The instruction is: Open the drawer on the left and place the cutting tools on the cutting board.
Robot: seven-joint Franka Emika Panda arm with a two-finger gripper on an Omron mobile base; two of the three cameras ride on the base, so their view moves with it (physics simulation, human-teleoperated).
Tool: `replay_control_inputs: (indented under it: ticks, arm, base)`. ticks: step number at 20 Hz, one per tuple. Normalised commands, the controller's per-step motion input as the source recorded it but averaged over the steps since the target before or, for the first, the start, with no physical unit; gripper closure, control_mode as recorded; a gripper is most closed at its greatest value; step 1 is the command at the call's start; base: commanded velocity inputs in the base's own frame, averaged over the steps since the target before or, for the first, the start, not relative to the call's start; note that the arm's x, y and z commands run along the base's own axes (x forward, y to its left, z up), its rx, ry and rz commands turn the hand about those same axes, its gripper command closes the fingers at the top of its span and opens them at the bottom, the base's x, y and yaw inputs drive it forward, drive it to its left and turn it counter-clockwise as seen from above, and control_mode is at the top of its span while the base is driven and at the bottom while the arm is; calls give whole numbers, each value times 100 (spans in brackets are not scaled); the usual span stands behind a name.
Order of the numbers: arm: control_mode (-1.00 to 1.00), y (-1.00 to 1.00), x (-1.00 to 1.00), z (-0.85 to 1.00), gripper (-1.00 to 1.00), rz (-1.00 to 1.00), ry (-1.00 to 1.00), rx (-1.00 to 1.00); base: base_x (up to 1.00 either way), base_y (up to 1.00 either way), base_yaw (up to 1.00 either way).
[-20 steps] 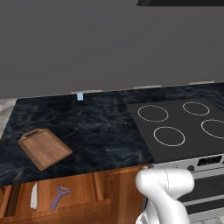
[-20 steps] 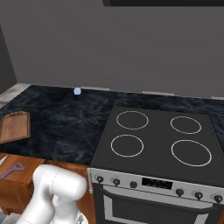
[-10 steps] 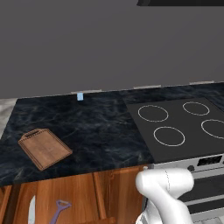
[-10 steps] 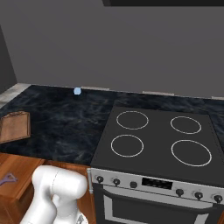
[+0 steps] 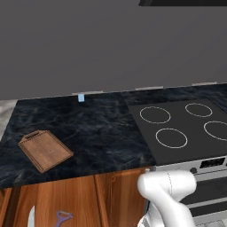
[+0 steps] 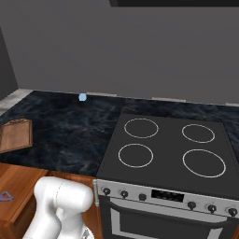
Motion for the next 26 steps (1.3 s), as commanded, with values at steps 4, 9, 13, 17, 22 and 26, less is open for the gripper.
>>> replay_control_inputs:
  ticks: [4,9,13,17,22,26]
  arm:
    - [-100,1,-29,2,-100,-1,26,14]
    - [-100,0,-60,14,-100,-1,27,17]
    - [-100,0,-76,66,-100,-1,14,24]
    - [-100,-2,-19,100,-100,-1,7,30]
    - [-100,-18,0,100,-100,-5,16,33]
    - [-100,-38,3,100,-100,-9,32,31]
  base:
    - [0,0,0]
    - [0,0,0]
    - [0,0,0]
    - [0,0,0]
    - [0,0,0]
    - [0,0,0]
